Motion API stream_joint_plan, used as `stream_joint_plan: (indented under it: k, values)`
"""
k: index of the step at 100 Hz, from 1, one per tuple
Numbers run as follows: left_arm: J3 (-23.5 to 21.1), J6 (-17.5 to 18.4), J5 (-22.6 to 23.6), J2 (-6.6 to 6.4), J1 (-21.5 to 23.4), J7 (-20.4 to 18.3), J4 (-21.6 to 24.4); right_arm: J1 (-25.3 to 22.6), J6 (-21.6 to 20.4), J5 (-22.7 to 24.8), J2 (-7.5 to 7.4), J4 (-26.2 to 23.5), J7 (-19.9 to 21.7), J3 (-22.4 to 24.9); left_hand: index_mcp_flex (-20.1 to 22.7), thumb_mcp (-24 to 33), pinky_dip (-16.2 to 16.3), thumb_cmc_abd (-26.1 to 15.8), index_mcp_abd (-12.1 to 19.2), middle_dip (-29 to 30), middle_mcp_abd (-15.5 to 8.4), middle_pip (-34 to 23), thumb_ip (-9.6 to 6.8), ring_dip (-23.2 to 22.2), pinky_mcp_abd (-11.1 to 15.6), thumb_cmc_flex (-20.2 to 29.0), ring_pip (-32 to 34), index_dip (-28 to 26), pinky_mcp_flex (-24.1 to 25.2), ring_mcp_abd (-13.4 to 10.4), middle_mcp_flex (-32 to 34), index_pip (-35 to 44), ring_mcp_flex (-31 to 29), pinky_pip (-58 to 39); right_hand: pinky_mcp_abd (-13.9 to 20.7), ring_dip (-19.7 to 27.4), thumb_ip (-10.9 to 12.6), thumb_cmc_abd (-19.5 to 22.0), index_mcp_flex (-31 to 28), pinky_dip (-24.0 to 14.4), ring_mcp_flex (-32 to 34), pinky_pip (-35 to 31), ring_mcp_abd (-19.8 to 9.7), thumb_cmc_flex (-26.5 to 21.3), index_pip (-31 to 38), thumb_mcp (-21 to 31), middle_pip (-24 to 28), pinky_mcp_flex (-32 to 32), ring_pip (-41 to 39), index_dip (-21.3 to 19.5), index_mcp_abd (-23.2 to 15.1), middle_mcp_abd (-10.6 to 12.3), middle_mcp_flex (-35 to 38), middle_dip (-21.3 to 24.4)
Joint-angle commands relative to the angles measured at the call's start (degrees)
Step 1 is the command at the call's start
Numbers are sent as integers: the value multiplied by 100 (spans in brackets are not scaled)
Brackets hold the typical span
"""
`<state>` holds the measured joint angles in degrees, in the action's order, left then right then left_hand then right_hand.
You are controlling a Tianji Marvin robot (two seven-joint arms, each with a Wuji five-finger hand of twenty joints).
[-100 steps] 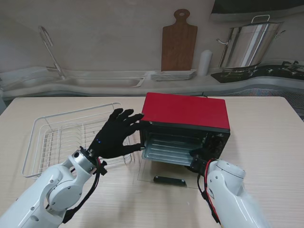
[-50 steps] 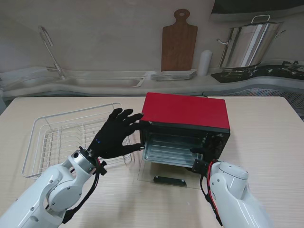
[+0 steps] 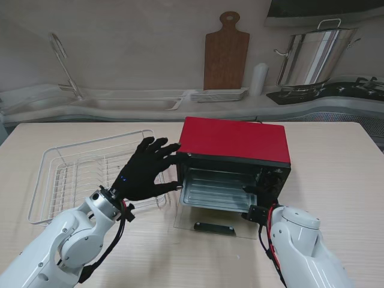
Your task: Slide the trays into the oven
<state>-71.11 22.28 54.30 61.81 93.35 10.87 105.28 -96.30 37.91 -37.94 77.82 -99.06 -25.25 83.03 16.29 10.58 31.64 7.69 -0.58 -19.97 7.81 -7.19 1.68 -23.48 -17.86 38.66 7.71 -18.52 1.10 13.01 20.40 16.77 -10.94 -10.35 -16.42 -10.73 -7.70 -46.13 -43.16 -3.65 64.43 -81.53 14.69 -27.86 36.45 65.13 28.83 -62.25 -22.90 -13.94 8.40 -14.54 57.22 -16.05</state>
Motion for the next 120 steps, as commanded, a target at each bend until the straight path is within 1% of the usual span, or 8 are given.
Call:
stream_joint_plan:
  k: [1, 13, 22, 25, 45, 84, 113, 120]
  values:
    - [-6, 4, 4, 35, 43, -86, 63, -166, 46, 48, -18, 152, 56, 27, -36, -70, -75, -191, 4, 111, -133, -21, -200, 71, 129, -68, -81, -74, 79, -130, -11, 40, 131, 272, -1195, -75, 140, -8, 99, -180, 350, -493, 262, 147, -5, -263, 60, 281, -172, -102, -79, 53, 76, 26]
    - [-3, -2, 7, 37, 43, -71, 62, -216, 53, 56, -34, 112, 109, 70, -30, -67, -75, -184, -10, 111, -112, -22, -201, 71, 130, -60, -79, -75, 81, -122, -5, 42, 128, 273, -1141, -73, 147, 13, 73, -274, 408, -605, 285, 165, -29, -296, 83, 245, -242, -100, -25, 21, 128, 21]
    - [3, -4, 11, 37, 41, -65, 60, -249, 63, 88, -46, 96, 162, 97, -38, -71, -76, -191, -2, 113, -143, -18, -199, 71, 130, -72, -80, -73, 81, -126, -14, 39, 131, 273, -1107, -66, 146, 36, 78, -313, 430, -636, 280, 196, -62, -333, 71, 232, -264, -89, -18, 8, 124, 28]
    - [4, -4, 12, 36, 41, -67, 61, -259, 61, 95, -49, 91, 170, 105, -33, -68, -76, -186, -6, 112, -118, -20, -200, 71, 126, -64, -80, -74, 81, -123, -11, 41, 129, 273, -1118, -60, 144, 32, 84, -321, 421, -634, 317, 209, -74, -352, 66, 234, -261, -85, -18, 15, 118, 30]
    - [15, -13, 18, 36, 44, -64, 65, -346, 25, 202, -86, 27, 276, 149, -27, -69, -76, -187, 1, 111, -124, -23, -199, 71, 127, -65, -78, -74, 80, -126, 1, 41, 124, 272, -1136, -41, 148, 132, 155, -396, 443, -673, 312, 292, -144, -489, 19, 216, -291, -65, -40, 37, 28, 45]
    - [30, -19, 29, 38, 54, -43, 77, -453, 12, 400, -127, -27, 418, 208, -25, -72, -76, -188, 1, 110, -130, -24, -199, 71, 128, -69, -78, -76, 79, -125, 1, 44, 124, 272, -1138, -21, 199, 273, 208, -499, 427, -720, 380, 264, -182, -610, 71, 200, -326, -54, -11, -1, -82, 11]
    - [39, -13, 30, 39, 66, -26, 80, -636, -159, 503, -177, -144, 485, 271, -26, -72, -76, -185, 0, 111, -134, -23, -199, 71, 122, -68, -79, -75, 80, -111, -1, 42, 124, 272, -1136, -12, 229, 333, 209, -538, 417, -718, 394, 234, -188, -668, 102, 194, -330, -54, -21, -8, -113, -6]
    - [42, -10, 25, 40, 66, -26, 78, -677, -203, 501, -188, -180, 497, 283, -27, -73, -76, -188, 3, 110, -130, -25, -199, 70, 122, -73, -77, -75, 77, -120, 2, 42, 118, 271, -1123, -14, 232, 336, 180, -549, 435, -728, 386, 234, -178, -673, 114, 188, -342, -59, -39, 23, -82, -8]
